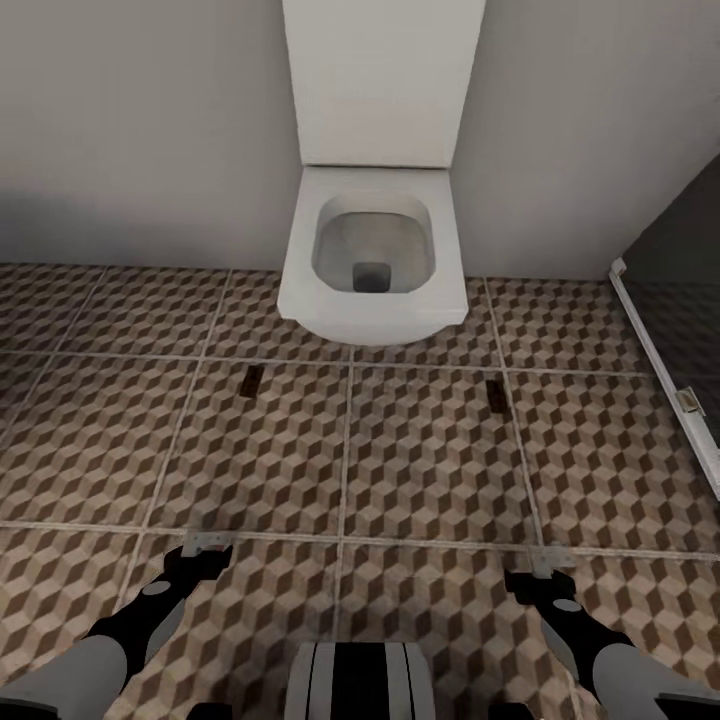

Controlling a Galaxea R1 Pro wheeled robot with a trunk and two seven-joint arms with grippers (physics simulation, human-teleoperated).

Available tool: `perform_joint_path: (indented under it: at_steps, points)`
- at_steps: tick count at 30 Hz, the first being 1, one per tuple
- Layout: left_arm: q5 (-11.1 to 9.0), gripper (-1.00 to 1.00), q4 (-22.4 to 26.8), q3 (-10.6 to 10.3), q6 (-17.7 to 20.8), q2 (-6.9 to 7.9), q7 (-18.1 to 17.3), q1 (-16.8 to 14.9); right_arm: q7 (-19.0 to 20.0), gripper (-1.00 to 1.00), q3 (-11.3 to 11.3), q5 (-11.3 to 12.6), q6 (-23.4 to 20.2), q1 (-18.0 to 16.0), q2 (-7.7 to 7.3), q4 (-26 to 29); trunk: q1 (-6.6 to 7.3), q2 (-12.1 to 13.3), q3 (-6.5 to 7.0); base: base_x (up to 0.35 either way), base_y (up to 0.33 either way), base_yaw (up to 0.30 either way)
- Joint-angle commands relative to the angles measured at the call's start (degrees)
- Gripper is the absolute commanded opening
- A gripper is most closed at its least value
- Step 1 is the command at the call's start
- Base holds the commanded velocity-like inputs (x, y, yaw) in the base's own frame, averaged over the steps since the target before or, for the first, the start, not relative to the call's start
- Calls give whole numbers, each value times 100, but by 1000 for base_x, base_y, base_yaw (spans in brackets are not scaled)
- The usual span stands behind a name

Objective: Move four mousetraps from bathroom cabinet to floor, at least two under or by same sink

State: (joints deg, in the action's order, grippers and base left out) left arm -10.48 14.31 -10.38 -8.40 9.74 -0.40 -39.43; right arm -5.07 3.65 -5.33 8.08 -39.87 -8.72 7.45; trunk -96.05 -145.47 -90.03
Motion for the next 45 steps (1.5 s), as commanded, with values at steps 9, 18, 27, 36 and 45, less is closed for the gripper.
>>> perform_joint_path:
  at_steps: [9,18,27,36,45]
  points:
    - [-60,100,-14,-54,-21,2,-4,-3,-11,100,39,-56,22,-3,2,-7,5,-1,-3,-344,0,0]
    - [-60,100,-23,-59,-21,2,-4,-3,-11,100,39,-56,27,-3,2,-7,5,-1,-3,-344,0,0]
    - [-67,100,-31,-63,-21,2,-4,-3,-11,100,32,-56,29,-3,2,6,5,-1,-3,-344,0,0]
    - [-68,100,-34,-68,-21,2,-4,-3,-11,100,30,-56,31,-3,2,32,5,-1,-3,-344,0,0]
    - [-69,100,-40,-69,-24,2,1,-3,-11,100,24,-57,33,-3,5,36,5,-1,-3,-344,0,0]
